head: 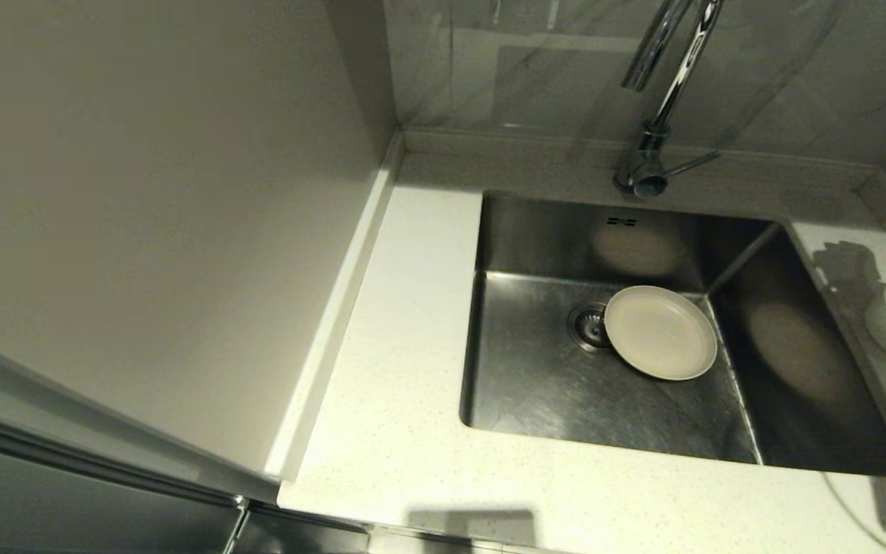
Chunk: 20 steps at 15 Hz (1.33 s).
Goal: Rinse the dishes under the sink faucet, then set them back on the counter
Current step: Place the spoon on the bowl
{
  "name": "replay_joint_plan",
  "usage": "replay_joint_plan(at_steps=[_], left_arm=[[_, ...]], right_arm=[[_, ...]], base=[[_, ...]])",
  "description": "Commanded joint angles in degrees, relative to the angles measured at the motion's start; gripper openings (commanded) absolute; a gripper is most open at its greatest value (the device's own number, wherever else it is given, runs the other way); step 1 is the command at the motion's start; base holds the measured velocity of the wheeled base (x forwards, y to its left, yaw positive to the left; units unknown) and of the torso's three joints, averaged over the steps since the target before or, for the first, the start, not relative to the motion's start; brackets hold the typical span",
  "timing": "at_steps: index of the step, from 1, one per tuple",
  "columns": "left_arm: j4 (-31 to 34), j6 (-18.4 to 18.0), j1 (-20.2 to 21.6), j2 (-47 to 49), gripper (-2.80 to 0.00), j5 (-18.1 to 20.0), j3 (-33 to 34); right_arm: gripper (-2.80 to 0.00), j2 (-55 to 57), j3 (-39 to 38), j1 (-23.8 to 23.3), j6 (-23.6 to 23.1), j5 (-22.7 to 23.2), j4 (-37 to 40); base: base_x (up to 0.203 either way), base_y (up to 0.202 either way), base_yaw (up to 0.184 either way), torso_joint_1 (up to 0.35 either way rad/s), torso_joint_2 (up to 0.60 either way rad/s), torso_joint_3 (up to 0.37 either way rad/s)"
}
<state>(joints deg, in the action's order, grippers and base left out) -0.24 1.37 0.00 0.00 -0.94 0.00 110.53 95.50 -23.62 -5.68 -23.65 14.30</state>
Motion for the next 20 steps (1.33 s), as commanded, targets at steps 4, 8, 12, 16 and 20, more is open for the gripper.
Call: replay_joint_plan(at_steps=[4, 8, 12, 16, 20], left_arm=[[-0.02, 0.04, 0.00, -0.18, -2.80, -0.03, 0.00], [-0.02, 0.04, 0.00, -0.18, -2.80, -0.03, 0.00], [-0.02, 0.04, 0.00, -0.18, -2.80, -0.03, 0.00], [-0.02, 0.04, 0.00, -0.18, -2.80, -0.03, 0.00], [-0.02, 0.04, 0.00, -0.18, -2.80, -0.03, 0.00]], right_arm=[[-2.80, 0.13, -1.97, -0.62, -0.29, -0.26, -1.12], [-2.80, -0.22, -3.48, -1.43, -0.21, -0.34, -1.55], [0.00, -1.10, -5.06, -1.51, -0.21, -0.43, -2.87], [0.00, -1.86, -5.20, -1.60, -0.12, -0.34, -2.80], [0.00, -2.68, -5.50, -1.51, -0.12, -0.34, -2.87]], base=[[0.000, 0.000, 0.000, 0.000, 0.00, 0.000], [0.000, 0.000, 0.000, 0.000, 0.00, 0.000], [0.000, 0.000, 0.000, 0.000, 0.00, 0.000], [0.000, 0.000, 0.000, 0.000, 0.00, 0.000], [0.000, 0.000, 0.000, 0.000, 0.00, 0.000]])
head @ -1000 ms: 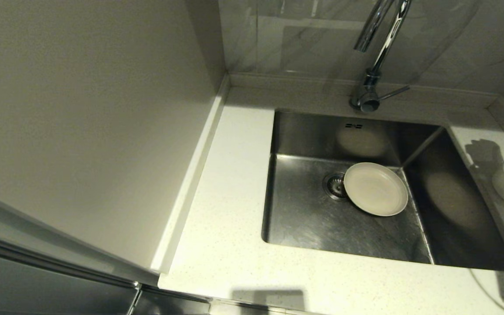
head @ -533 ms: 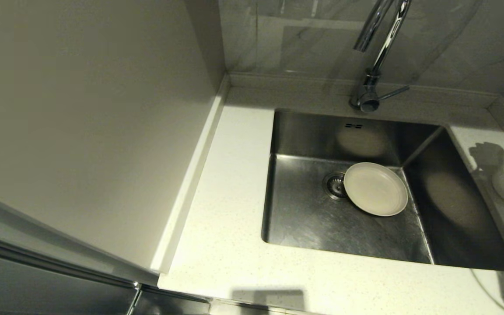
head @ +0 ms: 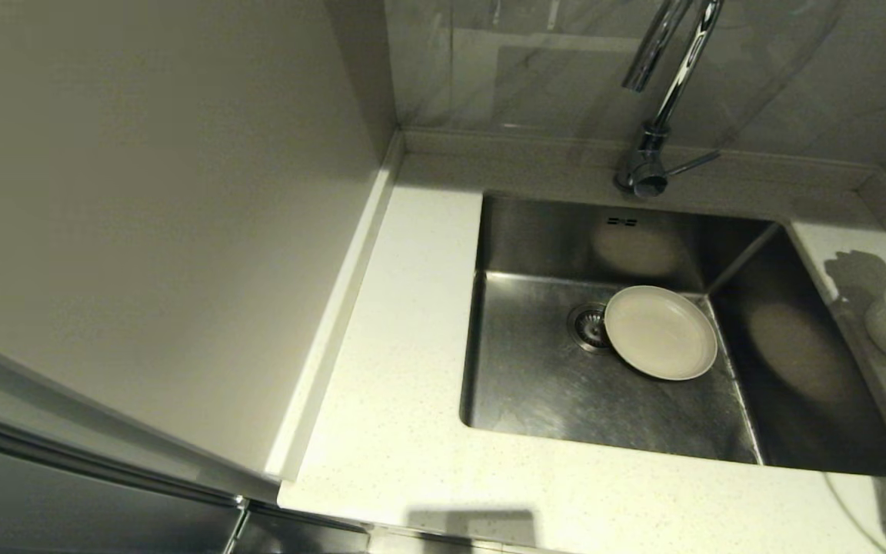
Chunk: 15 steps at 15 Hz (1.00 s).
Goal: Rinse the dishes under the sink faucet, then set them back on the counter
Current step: Place the spoon on the bowl, then put a plate back to the table from the sink
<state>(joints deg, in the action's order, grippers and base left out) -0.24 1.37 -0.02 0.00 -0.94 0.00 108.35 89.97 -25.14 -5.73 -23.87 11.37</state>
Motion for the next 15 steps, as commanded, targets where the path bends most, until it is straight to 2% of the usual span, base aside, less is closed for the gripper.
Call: replay_joint_plan(at_steps=[1, 3, 5, 10, 13, 15], left_arm=[[-0.02, 0.04, 0.02, -0.18, -2.80, -0.03, 0.00], [-0.02, 0.04, 0.02, -0.18, -2.80, -0.03, 0.00], [-0.02, 0.04, 0.02, -0.18, -2.80, -0.03, 0.00], [-0.02, 0.04, 0.02, -0.18, -2.80, -0.03, 0.00], [-0.02, 0.04, 0.02, -0.18, -2.80, -0.03, 0.00], [-0.02, 0.04, 0.02, -0.18, -2.80, -0.03, 0.00]], right_arm=[[0.00, -0.61, 0.36, 0.02, -0.07, -0.07, -0.03], [0.00, -1.35, 1.52, 0.27, -0.20, 0.09, -1.87], [0.00, -2.95, 3.14, 2.88, -0.73, 0.44, -3.39], [0.00, -6.36, 1.86, 15.65, -1.18, 1.42, -3.56], [0.00, -7.36, -1.69, 24.83, -1.33, -1.77, -2.20], [0.00, -7.28, -3.54, 27.19, -1.39, -2.35, -0.01]], base=[[0.000, 0.000, 0.000, 0.000, 0.00, 0.000], [0.000, 0.000, 0.000, 0.000, 0.00, 0.000], [0.000, 0.000, 0.000, 0.000, 0.00, 0.000], [0.000, 0.000, 0.000, 0.000, 0.00, 0.000], [0.000, 0.000, 0.000, 0.000, 0.00, 0.000], [0.000, 0.000, 0.000, 0.000, 0.00, 0.000]])
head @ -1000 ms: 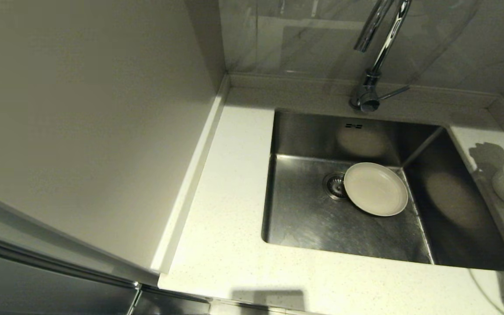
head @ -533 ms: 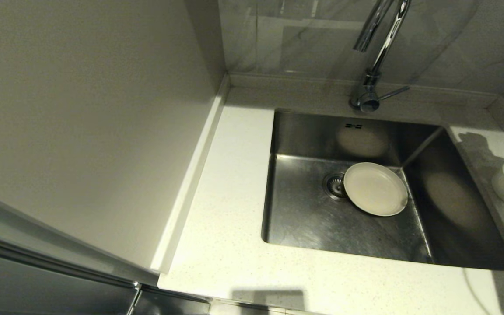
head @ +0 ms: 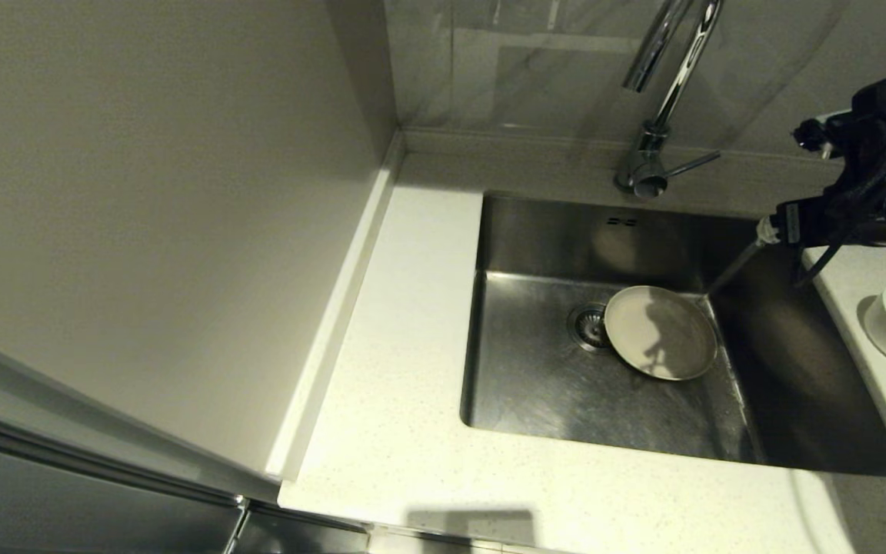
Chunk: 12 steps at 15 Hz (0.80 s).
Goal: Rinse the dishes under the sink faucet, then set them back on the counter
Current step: Put a plate back to the table from the sink
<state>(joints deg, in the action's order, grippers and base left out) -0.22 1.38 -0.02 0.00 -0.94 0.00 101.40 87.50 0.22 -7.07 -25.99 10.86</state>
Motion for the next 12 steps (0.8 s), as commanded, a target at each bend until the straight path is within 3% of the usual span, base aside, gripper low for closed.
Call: replay_joint_plan(at_steps=[1, 6, 7, 10, 12], left_arm=[[-0.04, 0.03, 0.02, -0.18, -2.80, -0.03, 0.00], [-0.04, 0.03, 0.02, -0.18, -2.80, -0.03, 0.00], [-0.04, 0.03, 0.02, -0.18, -2.80, -0.03, 0.00], [-0.04, 0.03, 0.02, -0.18, -2.80, -0.03, 0.00], [-0.04, 0.03, 0.02, -0.18, -2.80, -0.03, 0.00]], right_arm=[[0.00, -0.30, -2.08, 2.71, 0.05, -0.20, 1.39], [0.00, 1.57, -7.25, 6.01, 0.44, -0.29, 3.22], [-2.80, 2.33, -6.97, 6.20, 1.03, -0.29, 4.24], [-2.80, 4.98, -7.12, 7.13, 3.97, -0.14, 5.43], [-2.80, 8.18, -6.83, 7.16, 8.27, -0.52, 8.15]], base=[[0.000, 0.000, 0.000, 0.000, 0.00, 0.000], [0.000, 0.000, 0.000, 0.000, 0.00, 0.000], [0.000, 0.000, 0.000, 0.000, 0.00, 0.000], [0.000, 0.000, 0.000, 0.000, 0.00, 0.000], [0.000, 0.000, 0.000, 0.000, 0.00, 0.000]])
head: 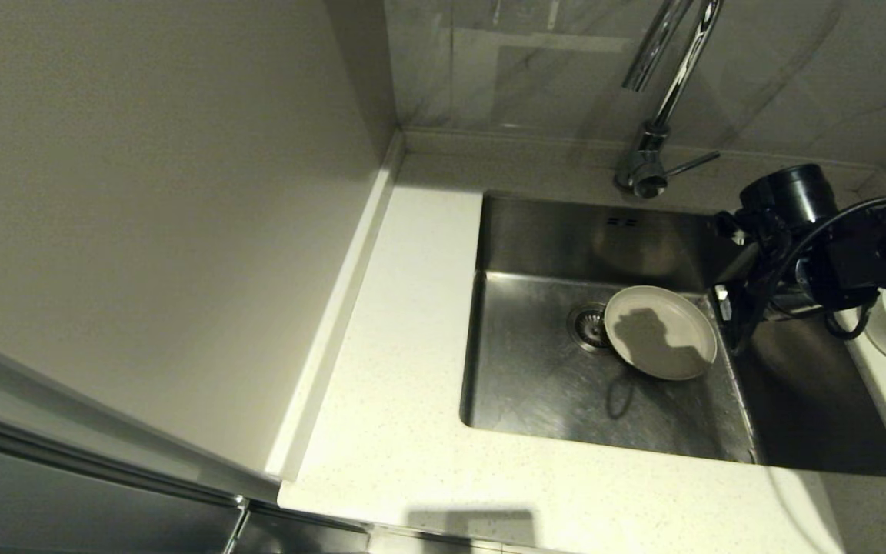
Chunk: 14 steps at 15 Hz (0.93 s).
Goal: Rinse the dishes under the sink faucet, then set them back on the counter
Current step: Put a plate back to the table from the sink
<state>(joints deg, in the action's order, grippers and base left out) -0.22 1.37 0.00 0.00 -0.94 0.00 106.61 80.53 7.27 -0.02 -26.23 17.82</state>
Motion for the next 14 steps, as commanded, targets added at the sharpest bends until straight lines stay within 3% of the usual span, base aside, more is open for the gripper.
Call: replay_joint_plan(at_steps=[1, 3, 6, 8, 10, 11, 12, 14], left_arm=[[-0.04, 0.04, 0.00, -0.18, -2.80, -0.03, 0.00], [-0.04, 0.04, 0.00, -0.18, -2.80, -0.03, 0.00], [-0.04, 0.04, 0.00, -0.18, -2.80, -0.03, 0.00], [-0.04, 0.04, 0.00, -0.18, -2.80, -0.03, 0.00], [-0.04, 0.04, 0.00, -0.18, -2.80, -0.03, 0.00], [-0.04, 0.04, 0.00, -0.18, -2.80, -0.03, 0.00], [-0.04, 0.04, 0.00, -0.18, -2.80, -0.03, 0.00], [-0.04, 0.04, 0.00, -0.18, -2.80, -0.03, 0.00]], right_arm=[[-2.80, 3.97, 0.27, 0.14, 2.22, -1.24, 3.84], [-2.80, 5.02, 3.32, 0.19, 2.36, -1.50, 12.02], [-2.80, 7.94, 16.10, 0.36, 2.42, -1.70, 28.36], [-2.80, 11.85, 21.17, 1.16, 4.52, -1.78, 31.72], [-2.80, 15.44, 22.69, 1.39, 10.39, -0.89, 28.65], [-1.13, 17.44, 23.82, 1.37, 14.21, -0.73, 25.48], [0.00, 19.29, 25.20, 1.36, 18.19, -0.71, 24.04], [0.00, 22.99, 28.44, 0.92, 24.15, -0.62, 23.44]], base=[[0.000, 0.000, 0.000, 0.000, 0.00, 0.000], [0.000, 0.000, 0.000, 0.000, 0.00, 0.000], [0.000, 0.000, 0.000, 0.000, 0.00, 0.000], [0.000, 0.000, 0.000, 0.000, 0.00, 0.000], [0.000, 0.000, 0.000, 0.000, 0.00, 0.000], [0.000, 0.000, 0.000, 0.000, 0.00, 0.000], [0.000, 0.000, 0.000, 0.000, 0.00, 0.000], [0.000, 0.000, 0.000, 0.000, 0.00, 0.000]])
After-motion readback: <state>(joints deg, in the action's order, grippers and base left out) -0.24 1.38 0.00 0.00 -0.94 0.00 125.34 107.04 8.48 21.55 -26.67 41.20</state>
